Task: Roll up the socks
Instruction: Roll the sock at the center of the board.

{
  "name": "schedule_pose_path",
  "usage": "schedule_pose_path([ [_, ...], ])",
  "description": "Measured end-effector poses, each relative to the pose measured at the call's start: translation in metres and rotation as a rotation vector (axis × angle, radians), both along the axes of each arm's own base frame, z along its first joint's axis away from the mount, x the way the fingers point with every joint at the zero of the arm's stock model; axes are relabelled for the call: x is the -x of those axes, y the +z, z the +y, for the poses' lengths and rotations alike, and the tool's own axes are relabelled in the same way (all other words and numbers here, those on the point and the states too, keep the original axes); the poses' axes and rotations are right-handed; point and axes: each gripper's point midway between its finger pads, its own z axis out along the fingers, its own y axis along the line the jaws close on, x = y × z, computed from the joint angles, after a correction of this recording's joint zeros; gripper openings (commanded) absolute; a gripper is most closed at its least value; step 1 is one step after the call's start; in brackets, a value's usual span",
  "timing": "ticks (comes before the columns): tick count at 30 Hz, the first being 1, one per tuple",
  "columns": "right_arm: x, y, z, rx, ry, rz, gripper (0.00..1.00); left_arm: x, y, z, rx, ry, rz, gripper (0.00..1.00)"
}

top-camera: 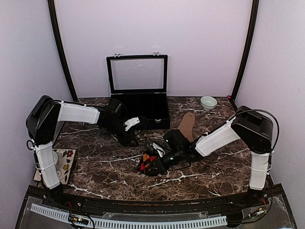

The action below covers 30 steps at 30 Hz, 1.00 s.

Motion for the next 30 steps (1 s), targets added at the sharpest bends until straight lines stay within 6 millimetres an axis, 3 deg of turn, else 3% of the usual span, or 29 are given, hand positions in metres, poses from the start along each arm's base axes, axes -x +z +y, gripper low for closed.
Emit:
schedule_pose_path([
  [4, -0.001, 0.000, -0.001, 0.002, -0.004, 0.023, 0.00, -0.022, 0.026, 0.030, 0.022, 0.085, -0.066, 0.65],
  [7, -0.002, 0.000, -0.002, 0.002, -0.008, 0.041, 0.00, -0.019, 0.049, 0.036, 0.067, 0.073, -0.105, 0.61],
  [9, -0.002, 0.000, -0.002, -0.003, -0.006, 0.059, 0.00, 0.002, 0.064, 0.033, 0.113, -0.006, -0.109, 0.57],
  [12, -0.004, 0.000, -0.005, -0.010, -0.008, 0.091, 0.00, 0.045, 0.067, 0.023, 0.124, -0.156, -0.097, 0.54],
  [18, -0.005, 0.002, -0.009, -0.026, 0.008, 0.172, 0.00, 0.161, 0.013, 0.003, 0.039, -0.462, -0.021, 0.54],
  [20, -0.005, 0.003, -0.010, -0.028, 0.015, 0.193, 0.00, 0.178, 0.004, 0.001, 0.008, -0.508, -0.025, 0.54],
  [30, -0.001, 0.004, -0.013, -0.013, 0.022, 0.259, 0.00, 0.152, 0.014, -0.038, 0.012, -0.514, -0.281, 0.53],
])
